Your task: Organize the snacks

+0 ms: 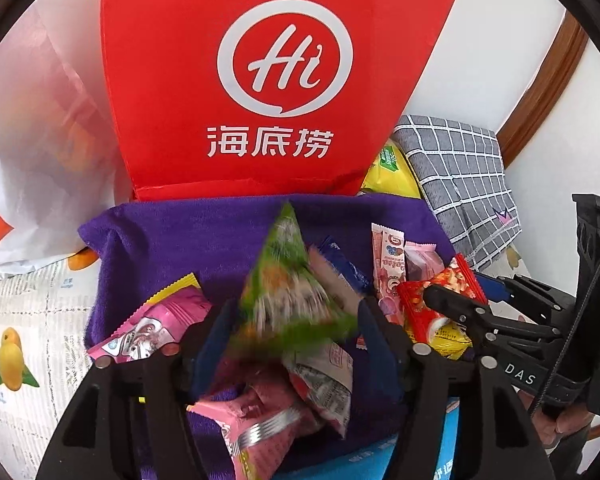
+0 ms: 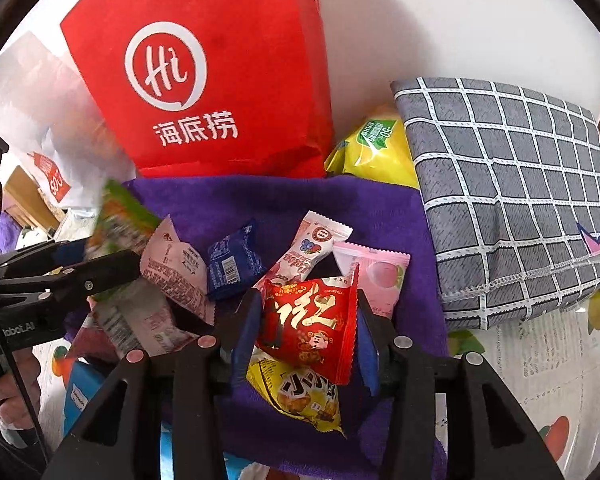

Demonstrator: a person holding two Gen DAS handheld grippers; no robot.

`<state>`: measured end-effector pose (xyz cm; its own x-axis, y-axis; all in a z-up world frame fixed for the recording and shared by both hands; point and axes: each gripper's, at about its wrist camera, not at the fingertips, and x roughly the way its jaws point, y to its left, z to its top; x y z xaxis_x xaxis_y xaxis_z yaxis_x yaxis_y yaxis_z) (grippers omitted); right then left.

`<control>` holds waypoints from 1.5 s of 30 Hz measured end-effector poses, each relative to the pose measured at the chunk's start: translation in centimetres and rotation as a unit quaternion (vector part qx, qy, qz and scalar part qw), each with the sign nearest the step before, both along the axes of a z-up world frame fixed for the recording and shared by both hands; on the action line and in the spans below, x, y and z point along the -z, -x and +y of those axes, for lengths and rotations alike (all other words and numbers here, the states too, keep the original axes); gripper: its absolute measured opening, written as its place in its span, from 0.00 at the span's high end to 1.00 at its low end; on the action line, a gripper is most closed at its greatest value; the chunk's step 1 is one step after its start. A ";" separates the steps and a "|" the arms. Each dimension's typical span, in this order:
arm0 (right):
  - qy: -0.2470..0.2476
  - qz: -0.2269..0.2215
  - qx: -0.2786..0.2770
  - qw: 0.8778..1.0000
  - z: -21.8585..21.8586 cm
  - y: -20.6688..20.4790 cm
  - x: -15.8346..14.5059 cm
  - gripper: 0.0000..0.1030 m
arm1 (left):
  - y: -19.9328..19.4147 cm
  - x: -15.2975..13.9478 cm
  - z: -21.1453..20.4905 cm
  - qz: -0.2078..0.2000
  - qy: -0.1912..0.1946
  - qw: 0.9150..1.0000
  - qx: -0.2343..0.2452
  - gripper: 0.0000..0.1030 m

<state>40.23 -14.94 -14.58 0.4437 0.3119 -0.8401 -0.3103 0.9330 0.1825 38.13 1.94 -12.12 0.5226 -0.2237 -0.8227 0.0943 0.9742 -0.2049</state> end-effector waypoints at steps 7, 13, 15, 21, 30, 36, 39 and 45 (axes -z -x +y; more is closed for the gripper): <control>0.008 -0.021 0.001 1.000 0.2 0.9 -1.3 0.43 | 1.5 -1.4 -0.3 -0.008 -0.002 1.000 0.010 0.34; 0.025 -0.026 0.006 0.999 0.0 2.0 -2.5 0.42 | 3.1 -2.5 0.2 -0.003 0.001 1.000 0.014 0.34; 0.018 -0.035 0.014 0.999 -0.5 2.7 -3.5 0.42 | 3.8 -3.3 0.5 -0.006 0.001 1.000 0.012 0.34; 0.015 -0.042 0.025 0.999 -0.8 5.4 -6.4 0.42 | 7.0 -4.9 1.0 -0.017 -0.005 1.000 -0.004 0.34; 0.018 -0.060 0.038 0.997 -0.8 12.4 -9.7 0.41 | 13.3 -7.5 0.7 -0.052 -0.027 0.998 -0.012 0.26; 0.013 -0.056 0.057 0.997 -1.9 16.9 -10.8 0.38 | 17.1 -8.6 -0.2 -0.064 -0.040 0.997 -0.013 0.20; 0.008 -0.055 0.073 0.996 -2.5 18.8 -11.2 0.38 | 19.0 -9.1 -0.5 -0.072 -0.040 0.996 -0.016 0.19; 0.041 -0.095 0.095 0.990 -2.6 22.4 -12.7 0.17 | 22.2 -10.2 -0.7 -0.096 -0.059 0.993 -0.022 0.16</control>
